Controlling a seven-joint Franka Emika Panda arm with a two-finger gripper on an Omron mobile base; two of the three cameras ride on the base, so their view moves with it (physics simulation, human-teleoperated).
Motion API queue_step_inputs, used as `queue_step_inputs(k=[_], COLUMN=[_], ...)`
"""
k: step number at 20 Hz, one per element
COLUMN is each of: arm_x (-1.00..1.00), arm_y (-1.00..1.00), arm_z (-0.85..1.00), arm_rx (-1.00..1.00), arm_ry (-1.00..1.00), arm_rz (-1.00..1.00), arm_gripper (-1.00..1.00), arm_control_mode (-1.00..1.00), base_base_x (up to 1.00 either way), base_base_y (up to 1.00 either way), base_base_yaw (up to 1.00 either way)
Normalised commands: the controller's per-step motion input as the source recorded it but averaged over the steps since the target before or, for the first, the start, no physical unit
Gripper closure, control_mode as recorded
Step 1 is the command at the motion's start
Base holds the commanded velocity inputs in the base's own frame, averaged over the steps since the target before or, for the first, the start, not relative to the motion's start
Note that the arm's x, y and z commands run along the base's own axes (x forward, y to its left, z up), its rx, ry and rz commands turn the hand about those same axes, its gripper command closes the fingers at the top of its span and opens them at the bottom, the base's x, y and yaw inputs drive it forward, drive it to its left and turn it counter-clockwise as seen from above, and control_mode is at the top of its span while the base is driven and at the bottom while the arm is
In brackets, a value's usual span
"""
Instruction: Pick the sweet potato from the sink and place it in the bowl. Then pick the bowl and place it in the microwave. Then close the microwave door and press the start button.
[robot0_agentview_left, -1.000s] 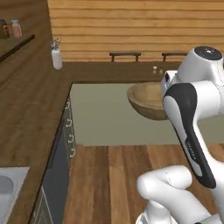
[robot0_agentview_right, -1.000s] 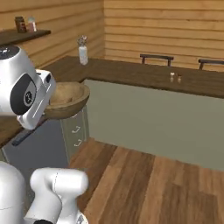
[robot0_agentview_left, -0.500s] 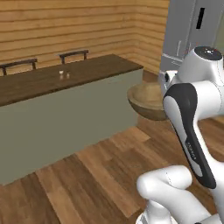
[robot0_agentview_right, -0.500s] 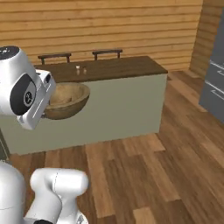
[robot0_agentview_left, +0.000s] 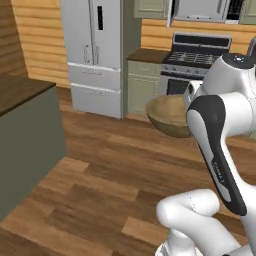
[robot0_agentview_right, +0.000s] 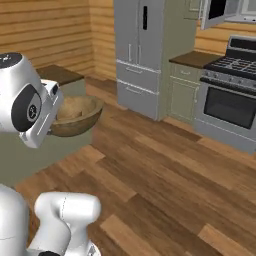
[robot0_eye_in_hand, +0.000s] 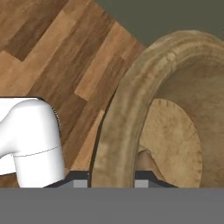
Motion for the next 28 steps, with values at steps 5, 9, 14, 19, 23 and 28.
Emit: queue_step_inputs(k=[5,9,14,19,23,28], arm_x=[0.0,0.0,0.0,0.0,0.0,0.0], arm_y=[0.0,0.0,0.0,0.0,0.0,0.0], arm_z=[0.0,0.0,0.0,0.0,0.0,0.0], arm_rx=[0.0,0.0,0.0,0.0,0.0,0.0], arm_ry=[0.0,0.0,0.0,0.0,0.0,0.0], arm_rz=[0.0,0.0,0.0,0.0,0.0,0.0], arm_gripper=[1.0,1.0,1.0,1.0,1.0,1.0], arm_control_mode=[1.0,1.0,1.0,1.0,1.0,1.0], base_base_x=[0.09,0.88,1.0,1.0,1.0,1.0], base_base_y=[0.0,0.0,0.0,0.09,0.35,0.58], base_base_yaw=[-0.79,-0.54,-0.38,-0.28,-0.23,-0.18])
